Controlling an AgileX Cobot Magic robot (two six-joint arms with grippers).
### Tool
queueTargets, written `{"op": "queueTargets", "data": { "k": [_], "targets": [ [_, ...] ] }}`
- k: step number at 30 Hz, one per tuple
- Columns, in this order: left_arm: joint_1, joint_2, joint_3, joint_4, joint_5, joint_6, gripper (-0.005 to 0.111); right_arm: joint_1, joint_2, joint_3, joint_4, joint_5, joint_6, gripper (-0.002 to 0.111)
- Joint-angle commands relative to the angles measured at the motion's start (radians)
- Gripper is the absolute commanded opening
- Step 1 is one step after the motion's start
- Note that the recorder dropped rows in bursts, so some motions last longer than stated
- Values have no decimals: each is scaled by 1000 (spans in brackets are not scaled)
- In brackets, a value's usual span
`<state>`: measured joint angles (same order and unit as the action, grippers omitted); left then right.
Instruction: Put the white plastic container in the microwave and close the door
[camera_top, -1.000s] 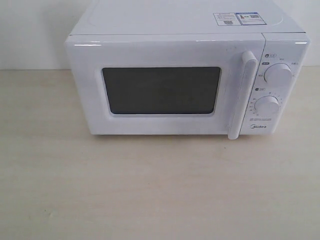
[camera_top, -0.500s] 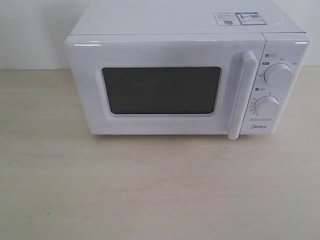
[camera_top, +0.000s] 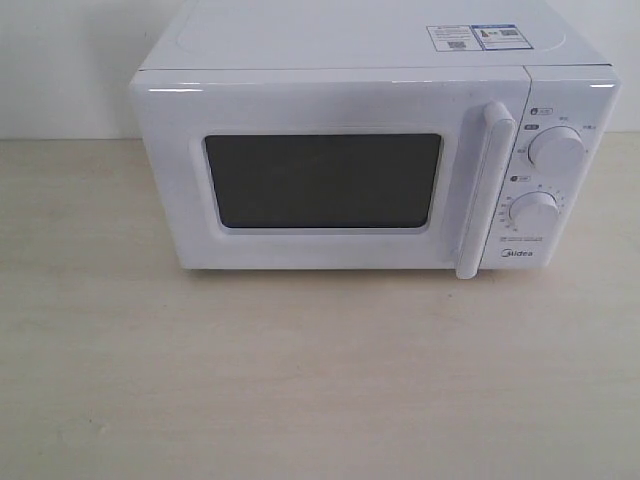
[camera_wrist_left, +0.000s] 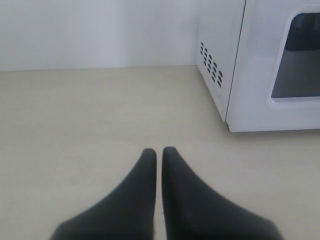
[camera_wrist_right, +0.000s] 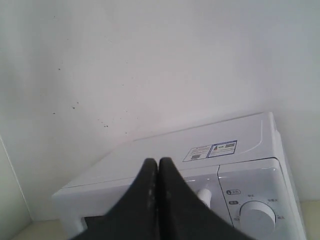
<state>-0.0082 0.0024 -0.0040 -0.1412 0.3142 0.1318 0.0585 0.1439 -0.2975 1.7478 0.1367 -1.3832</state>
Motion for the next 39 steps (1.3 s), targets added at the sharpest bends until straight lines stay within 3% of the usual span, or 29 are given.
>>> {"op": "queueTargets", "data": {
  "k": [1,7,11,15,23,27,39],
  "targets": [
    [-3,-2,4,-8,1,4,4,-7,-4,-2,-3,-11,-5,0],
    [-3,-2,4,-8,1,8,4,-7,-4,-2,-3,-4,4,0],
    [-3,-2,4,-8,1,8,4,-7,-4,-2,-157,30,100,0],
    [-3,-2,4,-8,1,8,4,-7,-4,-2,-356,30,347,0],
    [-3,-2,4,-8,1,8,4,-7,-4,-4,-1222,56,1289,0],
    [-3,-2,4,-8,1,8,4,-7,-4,-4,-1458,71,1486,0],
    [-3,-2,4,-8,1,8,4,-7,-4,43,-1732,192,1666,0]
  ]
}}
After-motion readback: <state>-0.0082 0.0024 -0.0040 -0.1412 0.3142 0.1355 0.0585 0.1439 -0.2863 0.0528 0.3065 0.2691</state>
